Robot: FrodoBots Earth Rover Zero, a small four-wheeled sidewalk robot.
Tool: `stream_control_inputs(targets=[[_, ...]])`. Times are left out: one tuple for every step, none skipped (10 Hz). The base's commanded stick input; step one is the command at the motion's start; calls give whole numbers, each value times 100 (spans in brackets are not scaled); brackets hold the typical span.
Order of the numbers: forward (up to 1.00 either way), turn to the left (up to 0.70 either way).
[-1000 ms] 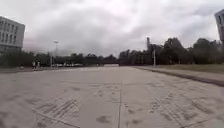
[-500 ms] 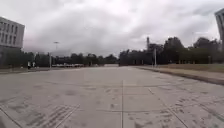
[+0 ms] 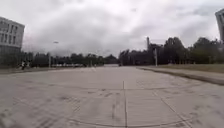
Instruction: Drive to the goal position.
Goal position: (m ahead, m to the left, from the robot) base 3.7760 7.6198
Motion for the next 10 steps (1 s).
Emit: stream_control_inputs(targets=[[70,1],[70,1],[70,1],[70,1],[70,1],[70,1],[70,1],[70,1],[70,1],[70,1]])
